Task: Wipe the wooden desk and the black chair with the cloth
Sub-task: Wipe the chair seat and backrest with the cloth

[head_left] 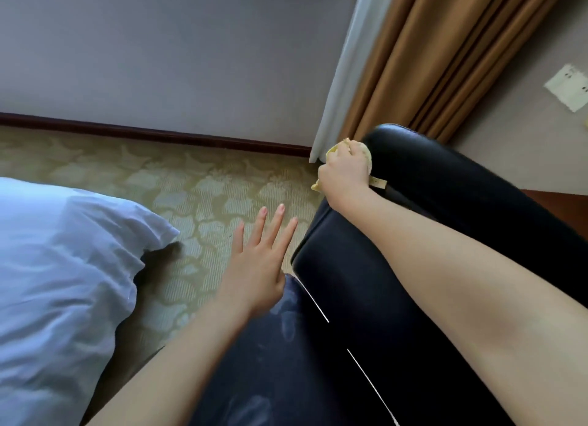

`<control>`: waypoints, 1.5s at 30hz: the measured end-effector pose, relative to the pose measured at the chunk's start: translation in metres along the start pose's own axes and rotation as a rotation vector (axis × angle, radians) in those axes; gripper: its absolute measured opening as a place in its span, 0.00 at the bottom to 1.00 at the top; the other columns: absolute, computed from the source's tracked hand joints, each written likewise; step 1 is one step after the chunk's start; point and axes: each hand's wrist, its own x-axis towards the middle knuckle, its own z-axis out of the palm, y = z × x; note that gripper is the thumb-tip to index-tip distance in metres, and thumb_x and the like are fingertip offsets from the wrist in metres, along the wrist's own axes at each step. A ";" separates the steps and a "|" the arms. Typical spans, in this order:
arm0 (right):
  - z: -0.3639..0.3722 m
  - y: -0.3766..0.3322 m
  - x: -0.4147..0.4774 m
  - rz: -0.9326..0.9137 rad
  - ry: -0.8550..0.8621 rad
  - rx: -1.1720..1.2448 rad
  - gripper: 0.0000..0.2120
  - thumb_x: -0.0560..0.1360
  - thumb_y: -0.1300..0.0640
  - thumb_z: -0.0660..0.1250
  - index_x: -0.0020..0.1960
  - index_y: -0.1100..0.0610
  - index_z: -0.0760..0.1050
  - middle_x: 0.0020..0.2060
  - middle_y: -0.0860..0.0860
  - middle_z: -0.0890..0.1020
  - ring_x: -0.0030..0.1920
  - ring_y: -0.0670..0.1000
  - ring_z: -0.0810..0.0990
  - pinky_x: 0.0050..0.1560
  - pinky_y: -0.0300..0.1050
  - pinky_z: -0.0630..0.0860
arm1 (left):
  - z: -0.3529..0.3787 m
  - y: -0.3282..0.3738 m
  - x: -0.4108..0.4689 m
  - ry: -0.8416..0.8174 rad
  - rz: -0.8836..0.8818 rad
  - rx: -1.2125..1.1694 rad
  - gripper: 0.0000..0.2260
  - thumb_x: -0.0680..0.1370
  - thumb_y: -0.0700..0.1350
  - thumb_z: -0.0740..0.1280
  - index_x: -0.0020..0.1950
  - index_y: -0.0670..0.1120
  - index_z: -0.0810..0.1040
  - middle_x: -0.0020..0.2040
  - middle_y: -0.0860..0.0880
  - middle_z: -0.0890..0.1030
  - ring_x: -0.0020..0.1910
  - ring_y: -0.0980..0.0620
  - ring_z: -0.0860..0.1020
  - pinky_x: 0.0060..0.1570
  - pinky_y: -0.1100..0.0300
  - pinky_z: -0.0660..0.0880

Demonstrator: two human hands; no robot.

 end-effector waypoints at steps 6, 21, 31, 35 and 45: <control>0.038 -0.064 -0.001 -0.084 -0.190 -0.136 0.15 0.79 0.54 0.58 0.63 0.51 0.75 0.59 0.53 0.75 0.62 0.59 0.67 0.63 0.55 0.60 | 0.017 -0.037 -0.018 -0.026 -0.036 0.037 0.34 0.78 0.44 0.55 0.77 0.52 0.36 0.76 0.50 0.32 0.71 0.46 0.27 0.64 0.50 0.24; 0.101 -0.078 -0.033 -0.393 0.009 -0.084 0.15 0.82 0.57 0.50 0.64 0.57 0.71 0.64 0.53 0.68 0.70 0.57 0.59 0.73 0.54 0.50 | 0.055 -0.040 -0.063 -0.215 0.061 0.034 0.17 0.79 0.44 0.53 0.67 0.51 0.69 0.63 0.53 0.74 0.63 0.49 0.70 0.70 0.51 0.51; 0.118 -0.027 -0.141 -0.503 0.262 -0.079 0.06 0.71 0.56 0.70 0.35 0.51 0.81 0.38 0.45 0.81 0.43 0.49 0.82 0.52 0.43 0.78 | 0.013 -0.004 -0.072 -0.171 0.137 0.154 0.13 0.78 0.44 0.55 0.59 0.51 0.75 0.54 0.51 0.79 0.54 0.47 0.76 0.43 0.56 0.63; 0.115 0.013 -0.186 -0.612 0.314 -0.049 0.04 0.67 0.57 0.73 0.38 0.48 0.81 0.40 0.45 0.80 0.46 0.50 0.81 0.53 0.46 0.77 | -0.019 0.034 -0.053 -0.115 0.167 0.121 0.15 0.79 0.44 0.56 0.62 0.50 0.75 0.58 0.50 0.79 0.57 0.47 0.76 0.47 0.56 0.69; 0.095 0.129 -0.305 -0.202 0.585 0.157 0.09 0.65 0.61 0.76 0.44 0.51 0.83 0.51 0.51 0.83 0.52 0.56 0.82 0.55 0.52 0.78 | -0.074 0.215 -0.012 0.115 0.372 -0.108 0.26 0.77 0.42 0.61 0.75 0.48 0.61 0.77 0.48 0.58 0.75 0.48 0.57 0.70 0.52 0.59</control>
